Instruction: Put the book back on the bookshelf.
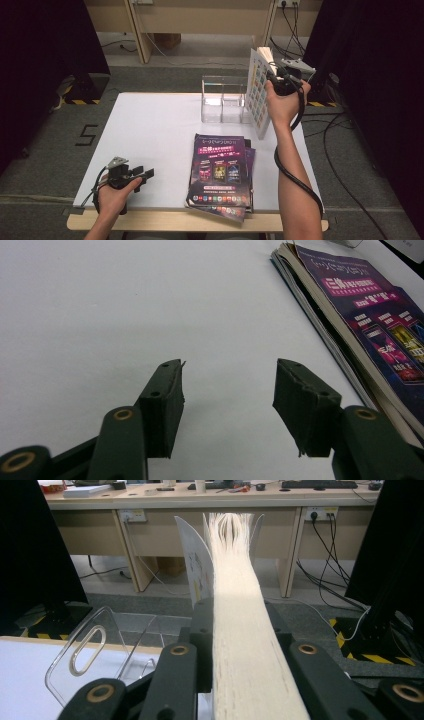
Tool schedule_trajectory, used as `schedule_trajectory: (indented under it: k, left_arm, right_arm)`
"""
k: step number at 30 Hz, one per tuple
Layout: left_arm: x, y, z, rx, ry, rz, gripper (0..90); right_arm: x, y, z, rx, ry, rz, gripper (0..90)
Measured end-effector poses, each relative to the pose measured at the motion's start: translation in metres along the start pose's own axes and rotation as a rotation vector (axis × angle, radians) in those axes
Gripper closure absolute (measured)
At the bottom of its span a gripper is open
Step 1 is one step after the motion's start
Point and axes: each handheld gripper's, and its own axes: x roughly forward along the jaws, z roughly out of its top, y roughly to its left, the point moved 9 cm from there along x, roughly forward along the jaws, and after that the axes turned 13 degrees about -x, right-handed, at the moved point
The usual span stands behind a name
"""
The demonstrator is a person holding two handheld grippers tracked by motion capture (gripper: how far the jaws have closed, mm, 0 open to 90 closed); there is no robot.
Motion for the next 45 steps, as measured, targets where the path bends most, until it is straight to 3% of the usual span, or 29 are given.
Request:
schedule_trajectory:
  k: [45]
  left_arm:
    - [0.002, 0.004, -0.001, -0.005, 0.003, 0.004, 45.0]
  right_arm:
    - [0.021, 0.0, 0.005, 0.007, -0.001, -0.007, 74.3]
